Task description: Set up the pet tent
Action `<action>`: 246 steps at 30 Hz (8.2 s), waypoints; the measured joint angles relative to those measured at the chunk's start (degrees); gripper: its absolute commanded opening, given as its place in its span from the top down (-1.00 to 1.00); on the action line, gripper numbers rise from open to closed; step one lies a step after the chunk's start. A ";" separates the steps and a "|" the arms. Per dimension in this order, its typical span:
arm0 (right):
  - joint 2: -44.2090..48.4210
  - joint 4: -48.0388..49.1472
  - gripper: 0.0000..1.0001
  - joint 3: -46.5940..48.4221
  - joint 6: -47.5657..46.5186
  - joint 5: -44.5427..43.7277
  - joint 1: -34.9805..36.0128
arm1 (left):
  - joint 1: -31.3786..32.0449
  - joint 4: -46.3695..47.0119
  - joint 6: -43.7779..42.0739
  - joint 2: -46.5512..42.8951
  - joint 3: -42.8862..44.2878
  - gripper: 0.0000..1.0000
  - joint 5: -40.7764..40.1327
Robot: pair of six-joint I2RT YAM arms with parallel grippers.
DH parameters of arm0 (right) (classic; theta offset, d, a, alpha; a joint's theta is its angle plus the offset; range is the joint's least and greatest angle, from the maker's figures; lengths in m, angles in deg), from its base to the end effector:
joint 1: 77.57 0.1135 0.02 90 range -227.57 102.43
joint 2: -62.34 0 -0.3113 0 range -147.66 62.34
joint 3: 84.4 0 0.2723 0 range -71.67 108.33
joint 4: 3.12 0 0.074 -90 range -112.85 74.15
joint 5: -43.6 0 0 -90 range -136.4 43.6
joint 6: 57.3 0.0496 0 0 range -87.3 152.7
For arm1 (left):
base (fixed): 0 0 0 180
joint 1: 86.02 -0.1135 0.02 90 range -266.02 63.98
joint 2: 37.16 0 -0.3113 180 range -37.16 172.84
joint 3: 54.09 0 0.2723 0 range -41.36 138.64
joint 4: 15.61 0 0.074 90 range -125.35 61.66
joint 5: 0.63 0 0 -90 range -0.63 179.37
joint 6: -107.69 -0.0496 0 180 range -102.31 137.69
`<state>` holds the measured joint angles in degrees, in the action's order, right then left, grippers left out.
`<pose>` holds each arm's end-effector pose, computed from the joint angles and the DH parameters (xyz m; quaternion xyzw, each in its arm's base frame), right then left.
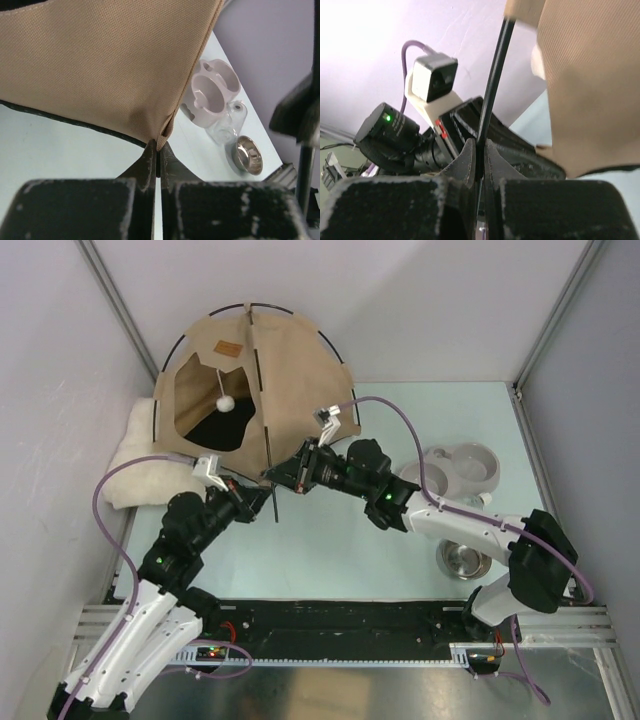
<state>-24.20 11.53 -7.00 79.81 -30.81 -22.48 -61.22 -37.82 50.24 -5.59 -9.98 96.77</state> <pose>0.2130 0.3285 0.3927 -0.1465 0.6575 0.6281 0.3896 0.1262 -0.0654 0.3149 -0.0100 0.7637 -0.3521 0.5410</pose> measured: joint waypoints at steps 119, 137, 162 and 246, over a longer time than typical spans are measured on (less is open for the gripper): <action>-3.48 -0.31 0.41 -4.55 -12.68 3.32 5.14 | -3.23 -18.64 27.82 -1.90 0.96 1.00 8.28; -5.40 0.02 1.00 -3.30 -9.81 6.43 4.28 | -3.23 -18.64 24.22 -0.11 0.96 1.00 8.28; -2.45 -4.13 1.00 -3.30 -10.19 -2.78 1.36 | -3.56 -14.40 8.07 -1.95 0.33 0.99 7.37; -7.67 -8.15 1.00 2.19 -10.62 -15.28 2.82 | -3.61 -12.46 4.42 2.25 0.13 1.00 5.79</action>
<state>-31.87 3.38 -4.82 69.19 -46.09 -19.66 -64.83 -50.28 54.66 -3.33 -9.85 102.56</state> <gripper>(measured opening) 0.036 0.014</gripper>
